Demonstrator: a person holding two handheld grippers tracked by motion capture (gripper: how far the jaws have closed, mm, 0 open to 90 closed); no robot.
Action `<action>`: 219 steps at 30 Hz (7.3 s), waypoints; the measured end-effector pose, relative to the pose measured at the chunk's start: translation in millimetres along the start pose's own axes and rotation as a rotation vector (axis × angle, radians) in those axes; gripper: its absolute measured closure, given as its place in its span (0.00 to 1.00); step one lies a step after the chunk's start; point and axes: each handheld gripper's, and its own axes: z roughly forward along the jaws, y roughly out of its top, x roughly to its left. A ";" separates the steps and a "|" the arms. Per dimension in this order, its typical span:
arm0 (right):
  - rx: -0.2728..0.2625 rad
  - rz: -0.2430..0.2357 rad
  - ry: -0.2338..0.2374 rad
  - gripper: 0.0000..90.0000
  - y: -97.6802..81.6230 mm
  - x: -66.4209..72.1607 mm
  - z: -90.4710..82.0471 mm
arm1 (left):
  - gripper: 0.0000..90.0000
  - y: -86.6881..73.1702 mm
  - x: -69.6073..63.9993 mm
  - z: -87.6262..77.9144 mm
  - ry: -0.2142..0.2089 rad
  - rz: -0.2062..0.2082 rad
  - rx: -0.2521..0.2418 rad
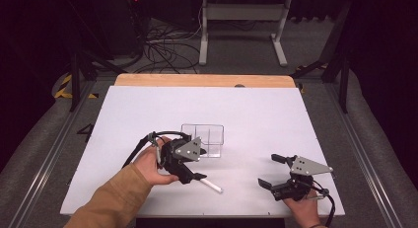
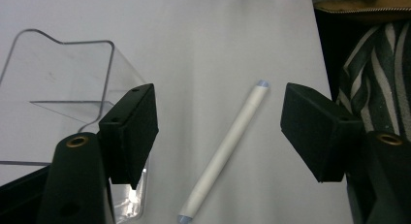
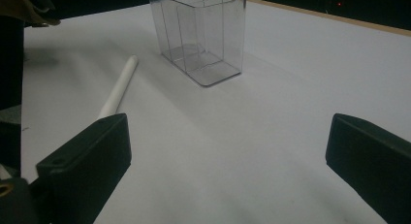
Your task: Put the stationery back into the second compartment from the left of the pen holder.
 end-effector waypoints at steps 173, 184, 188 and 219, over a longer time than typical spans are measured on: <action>0.005 -0.009 0.020 0.03 -0.1 0.9 0.5 | 0.87 -5.3 45.5 -14.1 0.180 -0.357 -0.654; 0.004 -0.008 0.021 0.03 -0.1 1.2 0.5 | 0.87 -7.6 52.3 -5.2 0.272 -0.395 -0.708; 0.005 -0.011 0.021 0.03 -0.2 1.1 0.7 | 0.87 -11.3 57.6 -1.9 0.297 -0.439 -0.721; 0.006 -0.007 0.020 0.03 -0.3 1.0 1.2 | 0.87 -34.7 65.5 18.6 0.311 -0.508 -0.731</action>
